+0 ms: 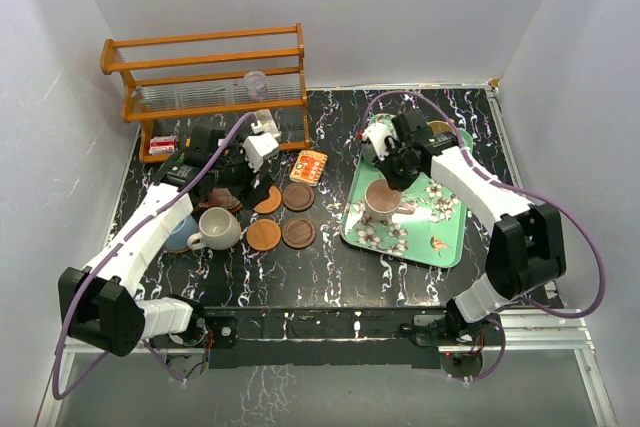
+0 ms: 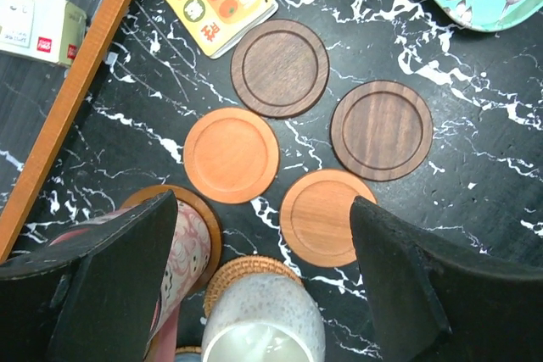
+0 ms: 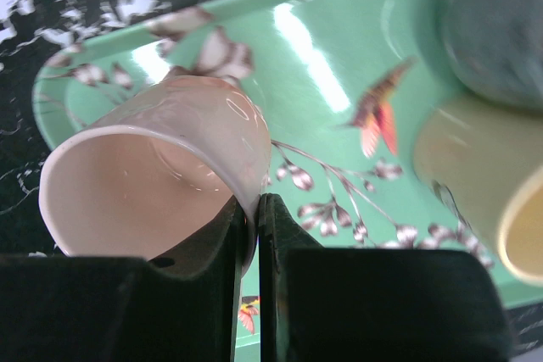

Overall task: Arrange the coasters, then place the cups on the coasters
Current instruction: Pick up the cup from the tray, then place the cup on the coaster.

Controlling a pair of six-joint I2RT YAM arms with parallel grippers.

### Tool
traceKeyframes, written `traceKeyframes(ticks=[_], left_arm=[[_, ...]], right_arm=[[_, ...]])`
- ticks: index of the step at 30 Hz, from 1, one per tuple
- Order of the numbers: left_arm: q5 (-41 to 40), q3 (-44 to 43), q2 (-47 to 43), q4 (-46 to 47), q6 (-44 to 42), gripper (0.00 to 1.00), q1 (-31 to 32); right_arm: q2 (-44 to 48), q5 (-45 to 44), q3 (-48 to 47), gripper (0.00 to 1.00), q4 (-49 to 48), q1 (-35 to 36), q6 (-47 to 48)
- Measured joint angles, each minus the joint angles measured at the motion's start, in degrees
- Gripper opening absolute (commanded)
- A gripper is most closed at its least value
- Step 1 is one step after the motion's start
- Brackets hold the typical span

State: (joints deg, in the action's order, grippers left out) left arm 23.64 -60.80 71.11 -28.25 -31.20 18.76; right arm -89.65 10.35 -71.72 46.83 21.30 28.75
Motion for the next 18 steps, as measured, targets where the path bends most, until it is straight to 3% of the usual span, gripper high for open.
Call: traceKeyframes(ticks=[8,18], left_arm=[[2.0,-1.5,4.9,2.9,7.1,0.79,3.5],[4.4,-16.9,13.5,7.4,25.9,0.74,6.7]], right_arm=[[4.3,-2.4,1.4,0.0,-6.0,-2.3,-11.6],[5.6,-4.4,-4.9,0.0,-15.9,-1.8,-25.0]])
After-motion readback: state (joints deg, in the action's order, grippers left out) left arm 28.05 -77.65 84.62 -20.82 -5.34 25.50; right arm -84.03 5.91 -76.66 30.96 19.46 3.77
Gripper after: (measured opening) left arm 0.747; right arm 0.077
